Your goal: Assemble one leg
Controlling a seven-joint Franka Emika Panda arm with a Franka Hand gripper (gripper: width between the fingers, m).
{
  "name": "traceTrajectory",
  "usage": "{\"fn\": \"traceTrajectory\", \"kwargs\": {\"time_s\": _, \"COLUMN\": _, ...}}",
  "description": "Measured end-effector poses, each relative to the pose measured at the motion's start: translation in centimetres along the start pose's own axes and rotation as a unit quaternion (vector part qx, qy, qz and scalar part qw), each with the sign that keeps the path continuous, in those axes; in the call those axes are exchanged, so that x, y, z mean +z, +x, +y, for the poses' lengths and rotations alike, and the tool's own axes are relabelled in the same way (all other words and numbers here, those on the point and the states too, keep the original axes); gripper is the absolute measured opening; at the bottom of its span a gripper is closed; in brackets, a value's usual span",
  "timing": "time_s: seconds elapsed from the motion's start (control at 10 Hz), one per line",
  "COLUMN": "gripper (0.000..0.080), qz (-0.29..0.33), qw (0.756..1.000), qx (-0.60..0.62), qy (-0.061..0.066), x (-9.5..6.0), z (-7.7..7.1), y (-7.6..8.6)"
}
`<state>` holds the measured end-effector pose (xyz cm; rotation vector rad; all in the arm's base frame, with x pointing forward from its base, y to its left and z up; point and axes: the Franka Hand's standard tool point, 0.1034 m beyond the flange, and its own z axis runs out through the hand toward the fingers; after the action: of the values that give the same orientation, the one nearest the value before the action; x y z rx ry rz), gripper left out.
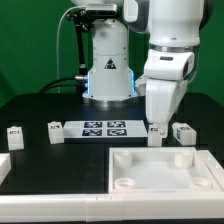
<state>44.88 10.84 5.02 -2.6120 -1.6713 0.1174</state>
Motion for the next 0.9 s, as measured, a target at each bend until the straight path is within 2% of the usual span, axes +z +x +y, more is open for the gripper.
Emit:
{"fn": "traceTrajectory", "kwargs": {"time_s": 0.1, "gripper": 0.0649, "qz": 0.0, "qw": 1.0, "qx": 0.012, "qy": 0.001, "x": 0.1, "z": -0.4, "y": 0.5}}
{"fn": "traceTrajectory", "kwargs": {"time_s": 0.4, "gripper": 0.0649, "qz": 0.0, "qw": 0.999, "qx": 0.037, "qy": 0.002, "x": 0.1, "z": -0.4, "y": 0.4}}
{"fn": "traceTrajectory", "kwargs": {"time_s": 0.7, "gripper": 0.0649, "qz": 0.006, "qw": 0.98, "qx": 0.2, "qy": 0.008, "x": 0.2, "z": -0.6, "y": 0.5}}
{"fn": "traceTrajectory", "kwargs": {"time_s": 0.9, "gripper": 0.0649, "qz": 0.007, "qw": 0.926, "qx": 0.377, "qy": 0.027, "x": 0.6, "z": -1.8, "y": 0.1}}
